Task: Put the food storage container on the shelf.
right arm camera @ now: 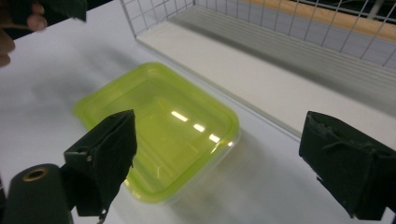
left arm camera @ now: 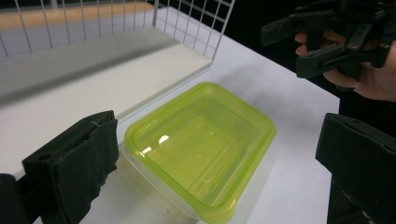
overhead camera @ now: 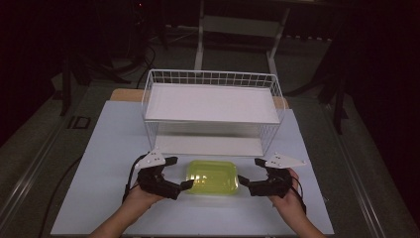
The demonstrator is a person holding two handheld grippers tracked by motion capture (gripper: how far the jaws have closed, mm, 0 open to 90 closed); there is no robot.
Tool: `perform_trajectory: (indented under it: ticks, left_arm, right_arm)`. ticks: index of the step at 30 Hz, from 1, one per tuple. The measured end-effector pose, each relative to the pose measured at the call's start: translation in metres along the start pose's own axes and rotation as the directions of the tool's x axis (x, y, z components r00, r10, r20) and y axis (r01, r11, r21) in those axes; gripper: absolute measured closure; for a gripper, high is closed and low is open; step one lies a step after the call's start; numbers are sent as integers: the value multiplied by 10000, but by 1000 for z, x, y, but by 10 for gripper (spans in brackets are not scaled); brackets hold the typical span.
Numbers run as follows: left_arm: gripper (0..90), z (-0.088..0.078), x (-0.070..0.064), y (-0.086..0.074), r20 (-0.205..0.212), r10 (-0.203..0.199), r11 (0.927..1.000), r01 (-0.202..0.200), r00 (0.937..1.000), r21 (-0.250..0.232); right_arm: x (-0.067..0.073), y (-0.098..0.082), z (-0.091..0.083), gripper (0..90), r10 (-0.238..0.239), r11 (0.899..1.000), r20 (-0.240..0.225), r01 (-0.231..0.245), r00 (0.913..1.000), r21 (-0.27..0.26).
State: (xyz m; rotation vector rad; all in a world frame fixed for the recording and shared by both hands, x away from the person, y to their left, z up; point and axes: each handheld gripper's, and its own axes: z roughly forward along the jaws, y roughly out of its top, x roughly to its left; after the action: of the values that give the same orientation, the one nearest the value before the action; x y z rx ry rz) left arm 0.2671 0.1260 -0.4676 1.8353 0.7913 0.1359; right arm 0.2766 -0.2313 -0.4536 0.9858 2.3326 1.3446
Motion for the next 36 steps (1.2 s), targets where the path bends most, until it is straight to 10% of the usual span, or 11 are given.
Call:
perform_trajectory:
  ticks: [16,27,36]
  left_arm:
    - [67,43,19,-17,-567,-1684,9737,1750,9841,1461]
    - [454,49,26,-27,-714,-2578,9469,2666,9636,1796]
    - [617,41,22,-29,-882,-2198,9546,2328,9715,1856]
  right_arm:
    - [-7,-13,34,213,850,9902,-260,-815,9960,1131]
    - [-3,-19,51,369,1375,9738,-43,-1344,9905,1832]
    - [0,-22,51,536,1582,9681,-19,-1547,9874,1972]
